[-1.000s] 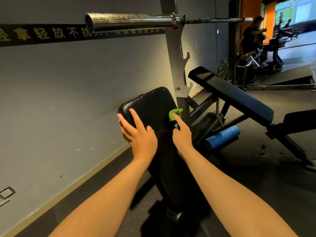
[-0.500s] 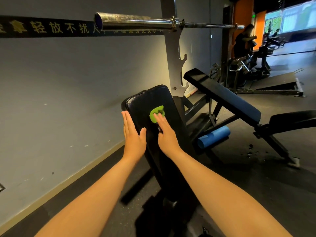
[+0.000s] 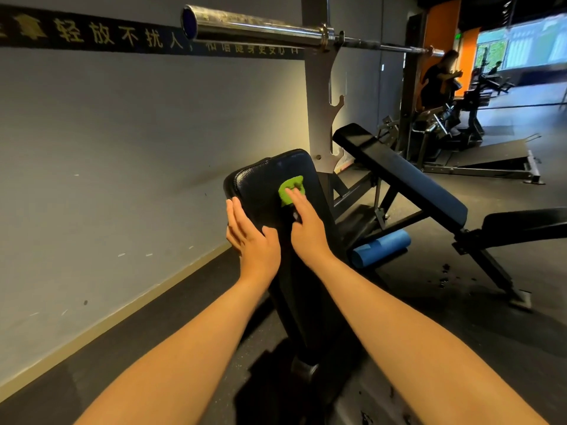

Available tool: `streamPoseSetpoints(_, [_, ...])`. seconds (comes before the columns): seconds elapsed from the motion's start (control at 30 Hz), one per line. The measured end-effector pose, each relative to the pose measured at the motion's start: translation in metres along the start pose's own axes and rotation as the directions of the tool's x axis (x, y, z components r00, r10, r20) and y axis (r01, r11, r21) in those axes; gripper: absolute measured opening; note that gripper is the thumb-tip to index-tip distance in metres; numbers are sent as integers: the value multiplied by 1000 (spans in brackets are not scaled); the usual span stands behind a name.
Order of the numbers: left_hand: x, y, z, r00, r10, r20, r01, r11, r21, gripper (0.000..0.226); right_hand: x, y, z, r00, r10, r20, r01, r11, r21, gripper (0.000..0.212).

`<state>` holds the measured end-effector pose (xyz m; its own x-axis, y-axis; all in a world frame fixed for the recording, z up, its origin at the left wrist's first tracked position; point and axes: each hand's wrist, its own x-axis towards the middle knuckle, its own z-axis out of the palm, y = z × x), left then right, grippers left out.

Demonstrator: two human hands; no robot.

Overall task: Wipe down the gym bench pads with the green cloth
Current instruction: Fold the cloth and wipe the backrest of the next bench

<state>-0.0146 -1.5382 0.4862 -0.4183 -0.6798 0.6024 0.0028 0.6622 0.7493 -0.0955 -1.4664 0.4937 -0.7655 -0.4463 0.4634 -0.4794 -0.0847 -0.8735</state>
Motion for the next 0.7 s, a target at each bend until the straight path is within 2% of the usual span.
streamPoseSetpoints(0.1, [1, -2, 6, 999, 20, -49, -19, 1000, 16, 86, 25, 3, -4, 980, 152, -127, -143, 987, 71, 69])
streamPoseSetpoints(0.23, [2, -8, 11, 995, 56, -88, -51, 997, 54, 86, 50, 8, -5, 932, 283, -226, -242, 951, 193, 75])
streamPoseSetpoints(0.33, [3, -9, 13, 993, 66, -99, -59, 996, 72, 86, 58, 5, 2, 886, 357, -295, -306, 930, 206, 78])
streamPoseSetpoints(0.4, [3, -9, 13, 992, 68, -103, -60, 995, 80, 86, 51, 2, 10, 885, 321, -339, -280, 946, 166, 72])
streamPoseSetpoints(0.5, [4, -9, 11, 993, 64, -97, -56, 995, 86, 87, 22, 3, 20, 927, 164, -338, -149, 986, 69, 57])
streamPoseSetpoints(0.6, [4, -11, 9, 995, 61, -84, -53, 994, 91, 86, -11, 9, 31, 972, 21, -236, -14, 999, 31, 49])
streamPoseSetpoints(0.7, [3, -13, 8, 996, 60, -58, -55, 995, 80, 85, -30, 17, 30, 993, -73, -97, 75, 997, 16, 52])
